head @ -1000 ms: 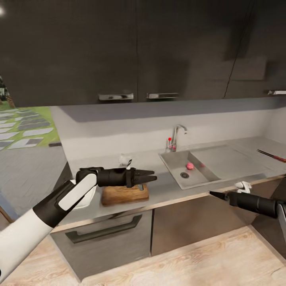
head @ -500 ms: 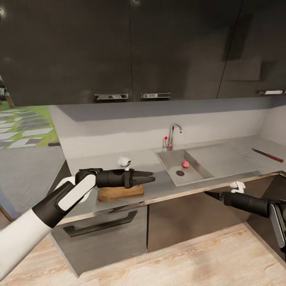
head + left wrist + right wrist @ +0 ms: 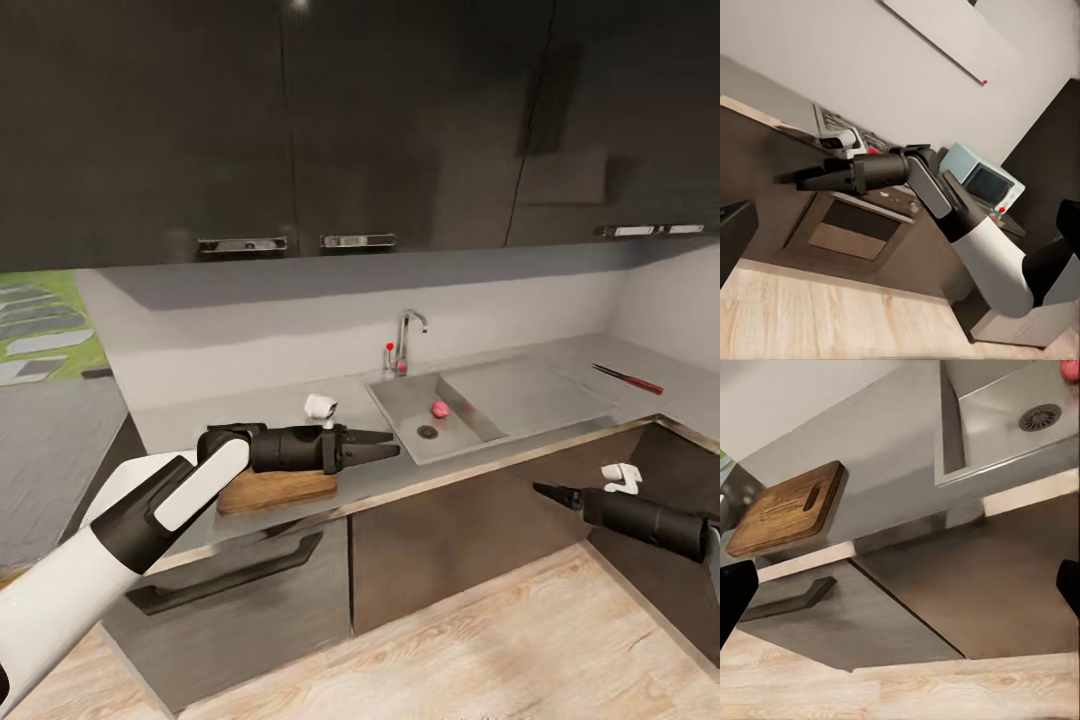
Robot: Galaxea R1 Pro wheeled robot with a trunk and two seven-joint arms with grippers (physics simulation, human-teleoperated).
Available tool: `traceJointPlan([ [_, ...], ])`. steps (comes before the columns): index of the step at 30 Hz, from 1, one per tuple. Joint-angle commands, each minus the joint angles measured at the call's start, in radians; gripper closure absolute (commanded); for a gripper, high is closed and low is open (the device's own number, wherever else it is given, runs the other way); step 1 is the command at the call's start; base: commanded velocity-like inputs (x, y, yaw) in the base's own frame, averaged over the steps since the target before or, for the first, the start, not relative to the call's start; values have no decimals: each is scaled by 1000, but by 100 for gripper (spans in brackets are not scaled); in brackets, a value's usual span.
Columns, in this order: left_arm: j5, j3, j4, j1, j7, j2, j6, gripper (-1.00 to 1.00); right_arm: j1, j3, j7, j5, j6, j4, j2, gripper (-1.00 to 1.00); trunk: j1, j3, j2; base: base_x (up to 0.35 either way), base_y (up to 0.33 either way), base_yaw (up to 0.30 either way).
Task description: In the kitchen, take the Vidalia onion out of the sink, dice it on the chopping board with the paring knife, put the diced onion into the bowl on the countertop, then place both the paring knife and the chopping board into the sink.
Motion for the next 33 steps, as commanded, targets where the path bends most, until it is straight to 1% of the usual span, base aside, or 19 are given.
traceJointPlan([
  [1,10,-2,0,-1,2,1,7,-100,-1,-6,1,-3,9,0,0,-100,1,-2,-2,0,0,-290],
  [6,11,-2,0,-1,2,2,10,-100,-1,-34,-8,4,10,17,-2,-100,1,-2,-2,0,0,-292],
  [9,12,-2,0,-1,2,2,11,-100,-1,-36,-15,9,9,19,-2,-100,1,-2,-2,0,0,-292],
  [19,14,-1,4,-1,2,6,15,-100,-1,-46,-43,-1,18,24,-2,-100,1,7,-2,0,0,-233],
  [25,15,-2,4,-1,2,10,16,-100,-1,-59,-43,-4,29,24,-1,-100,1,14,-2,0,0,-195],
  [32,15,-1,7,-1,1,11,17,-100,-1,-62,-38,-10,30,24,-2,-100,1,22,-2,0,0,-200],
  [33,16,0,7,-1,1,11,18,-100,-1,-57,-36,-10,29,20,-2,-100,1,23,-2,0,0,-227],
])
